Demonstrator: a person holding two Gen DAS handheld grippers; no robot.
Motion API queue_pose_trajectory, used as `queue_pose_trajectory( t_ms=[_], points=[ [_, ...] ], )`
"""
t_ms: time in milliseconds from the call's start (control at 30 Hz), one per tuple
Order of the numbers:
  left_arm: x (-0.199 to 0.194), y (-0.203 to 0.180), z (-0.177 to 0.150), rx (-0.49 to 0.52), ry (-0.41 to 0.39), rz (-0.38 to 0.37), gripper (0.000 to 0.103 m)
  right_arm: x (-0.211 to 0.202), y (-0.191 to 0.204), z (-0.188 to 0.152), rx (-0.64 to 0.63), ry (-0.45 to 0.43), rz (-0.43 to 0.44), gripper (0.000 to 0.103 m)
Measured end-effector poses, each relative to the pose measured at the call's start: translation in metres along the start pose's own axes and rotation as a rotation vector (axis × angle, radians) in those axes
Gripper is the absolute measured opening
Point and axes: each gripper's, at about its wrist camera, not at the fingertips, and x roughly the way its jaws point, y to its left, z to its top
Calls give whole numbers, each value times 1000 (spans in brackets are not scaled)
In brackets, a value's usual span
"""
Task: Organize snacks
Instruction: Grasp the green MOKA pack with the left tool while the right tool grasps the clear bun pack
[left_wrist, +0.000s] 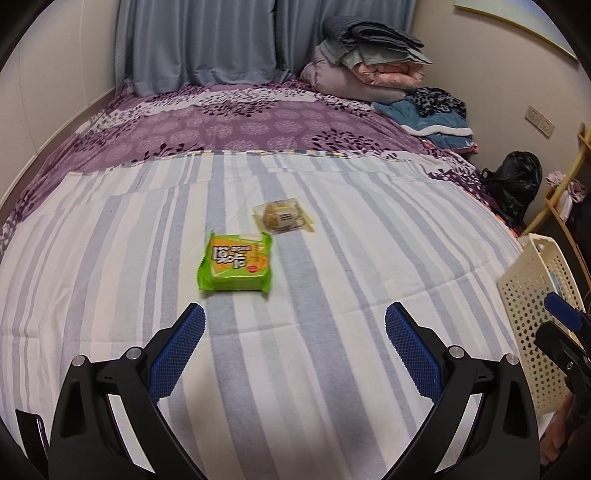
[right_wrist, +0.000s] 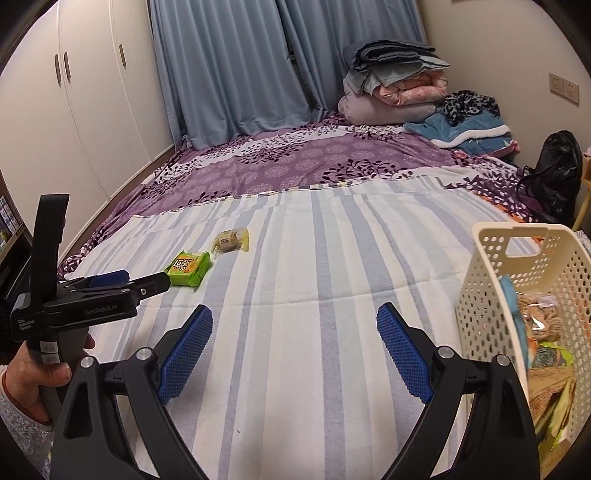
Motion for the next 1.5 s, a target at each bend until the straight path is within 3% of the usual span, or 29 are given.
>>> queue_pose_trajectory(
  t_ms=[433, 800, 1067, 1333, 1500],
  points=[
    [55, 60, 14, -131, 65, 6, 99, 33, 8, 2, 2, 51, 23, 90],
    [94, 54, 25, -88, 101, 12, 99, 56, 4, 2, 25, 86, 23, 90],
    [113, 53, 28, -42, 107, 61, 99, 75, 7, 7, 25, 101, 23, 90],
    [115, 54, 29, -15, 92, 52, 68, 98, 18, 14, 5, 112, 24, 90],
    [111, 55, 28, -4, 80, 58, 66, 116, 26, 20, -11, 122, 32, 90]
  ],
)
